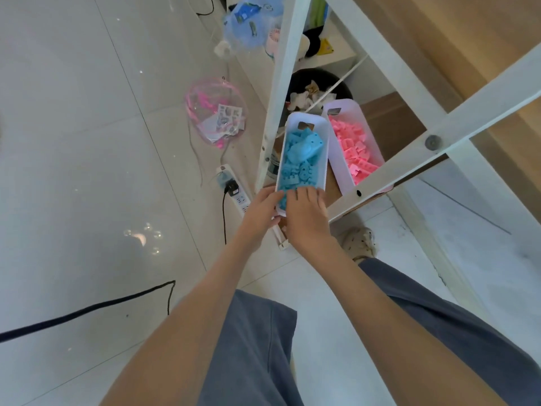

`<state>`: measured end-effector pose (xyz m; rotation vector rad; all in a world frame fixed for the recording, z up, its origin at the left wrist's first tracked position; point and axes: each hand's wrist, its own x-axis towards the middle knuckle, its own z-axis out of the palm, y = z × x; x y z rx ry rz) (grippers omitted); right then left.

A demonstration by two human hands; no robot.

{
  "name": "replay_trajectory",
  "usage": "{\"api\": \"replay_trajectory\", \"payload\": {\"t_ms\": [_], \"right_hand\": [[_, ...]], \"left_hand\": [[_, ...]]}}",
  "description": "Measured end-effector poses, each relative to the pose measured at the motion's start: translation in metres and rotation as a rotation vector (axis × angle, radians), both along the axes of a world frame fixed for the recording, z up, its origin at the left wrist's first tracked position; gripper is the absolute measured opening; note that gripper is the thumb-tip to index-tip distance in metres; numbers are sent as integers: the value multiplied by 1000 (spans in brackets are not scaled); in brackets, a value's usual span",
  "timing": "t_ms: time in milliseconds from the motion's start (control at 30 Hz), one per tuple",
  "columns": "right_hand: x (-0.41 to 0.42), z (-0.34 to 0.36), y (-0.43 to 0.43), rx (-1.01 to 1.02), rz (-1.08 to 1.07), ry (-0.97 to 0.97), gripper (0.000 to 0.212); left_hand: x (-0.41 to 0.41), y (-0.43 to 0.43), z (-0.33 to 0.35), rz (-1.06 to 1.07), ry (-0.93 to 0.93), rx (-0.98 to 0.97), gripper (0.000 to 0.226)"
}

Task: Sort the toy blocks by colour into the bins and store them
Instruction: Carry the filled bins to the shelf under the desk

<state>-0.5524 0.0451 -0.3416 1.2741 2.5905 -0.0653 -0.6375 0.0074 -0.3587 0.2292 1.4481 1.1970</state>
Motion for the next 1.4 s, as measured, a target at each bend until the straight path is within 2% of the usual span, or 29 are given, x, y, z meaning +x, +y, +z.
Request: {"api": "replay_trajectory", "payload": {"t_ms": [100, 167, 233, 300, 367, 467, 600, 700, 833, 900, 967, 1033, 1100, 1200, 1233, 1300, 1400], "right_hand": [[-1, -4, -4, 80, -15, 15, 54], [-2, -4, -10, 98, -79, 104, 58], [-1, 1, -15, 126, -75, 183, 57], [3, 3, -19, 41, -59, 260, 52], [5, 5, -22, -138, -109, 333, 55], [8, 8, -24, -185, -149, 404, 58], [9, 4, -31, -204, -174, 442, 48], [11, 5, -35, -248, -252, 570, 46], [23, 10, -40, -390, -275, 606, 46], [36, 15, -37, -442, -266, 640, 36], [51, 18, -31, -476, -241, 615, 20], [71, 17, -24, -563, -242, 599, 9], [91, 17, -19, -617, -320, 696, 9], [103, 20, -8, -388, -491, 943, 12], [101, 23, -2, -338, -550, 968, 11], [91, 30, 12, -366, -647, 944, 8], [72, 31, 30, -469, -858, 925, 28]], "left_hand": [[3, 6, -4, -18, 106, -13, 13], [3, 9, -8, -10, 242, -72, 5], [2, 12, -8, 20, 355, -131, 8], [2, 15, -5, 33, 387, -121, 18], [3, 18, -5, 16, 404, -108, 21], [5, 22, -2, -24, 435, -135, 19], [9, 21, -5, -88, 415, -130, 15], [11, 18, -3, -89, 412, -117, 16], [15, 18, -2, -90, 347, -59, 12], [18, 23, 0, -136, 288, -27, 8], [21, 30, 2, -190, 238, -15, 13], [23, 37, 4, -176, 217, -26, 12], [22, 44, 6, -129, 195, -30, 9], [18, 50, 3, -137, 162, 4, 26], [17, 52, 2, -119, 129, 14, 33], [17, 55, 5, -77, 54, 11, 43], [20, 60, 9, -75, 42, 49, 55]]}}
